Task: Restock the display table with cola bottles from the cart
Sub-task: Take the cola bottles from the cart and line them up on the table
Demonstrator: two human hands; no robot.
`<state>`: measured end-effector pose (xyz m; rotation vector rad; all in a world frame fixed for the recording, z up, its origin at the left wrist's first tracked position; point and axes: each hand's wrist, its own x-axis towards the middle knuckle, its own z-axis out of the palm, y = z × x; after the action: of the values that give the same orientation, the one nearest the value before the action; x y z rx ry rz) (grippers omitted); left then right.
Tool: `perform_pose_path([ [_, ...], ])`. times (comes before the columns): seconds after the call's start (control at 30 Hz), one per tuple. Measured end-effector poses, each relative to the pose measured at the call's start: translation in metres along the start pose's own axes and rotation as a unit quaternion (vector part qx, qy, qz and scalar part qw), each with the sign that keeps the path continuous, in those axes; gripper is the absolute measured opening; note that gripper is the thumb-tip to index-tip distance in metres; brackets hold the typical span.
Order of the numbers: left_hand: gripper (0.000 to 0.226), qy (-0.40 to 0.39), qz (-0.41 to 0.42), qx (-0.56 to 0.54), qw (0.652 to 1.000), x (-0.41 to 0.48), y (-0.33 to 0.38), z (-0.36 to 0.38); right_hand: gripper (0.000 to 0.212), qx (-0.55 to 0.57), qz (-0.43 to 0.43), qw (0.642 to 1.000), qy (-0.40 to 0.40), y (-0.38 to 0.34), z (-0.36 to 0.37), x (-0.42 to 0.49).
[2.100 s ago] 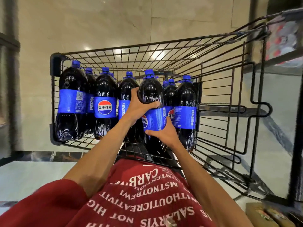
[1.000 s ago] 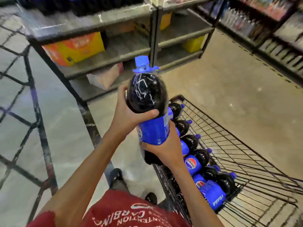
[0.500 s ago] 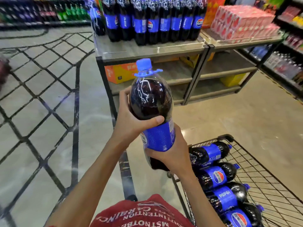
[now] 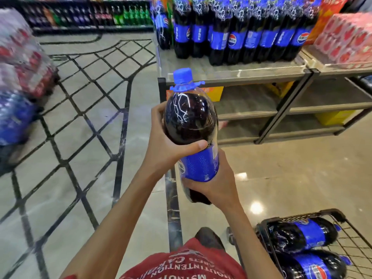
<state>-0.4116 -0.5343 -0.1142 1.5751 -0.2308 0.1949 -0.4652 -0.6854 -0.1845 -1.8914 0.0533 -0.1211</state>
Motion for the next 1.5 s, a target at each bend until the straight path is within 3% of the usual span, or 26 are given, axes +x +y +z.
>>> perform_pose_path([
  [0.83,0.105,0.064,-0.023,0.028,0.997,0.332,-0.089,0.041,0.093,0.032,-0.008,0.997,-0.072,0.029,-0.009,0.372],
  [1.5,0.108,0.016,-0.038,0.029,0.999,0.609,-0.193,0.012,0.081,-0.032,0.056,0.998,-0.02,0.043,0.048,0.639],
])
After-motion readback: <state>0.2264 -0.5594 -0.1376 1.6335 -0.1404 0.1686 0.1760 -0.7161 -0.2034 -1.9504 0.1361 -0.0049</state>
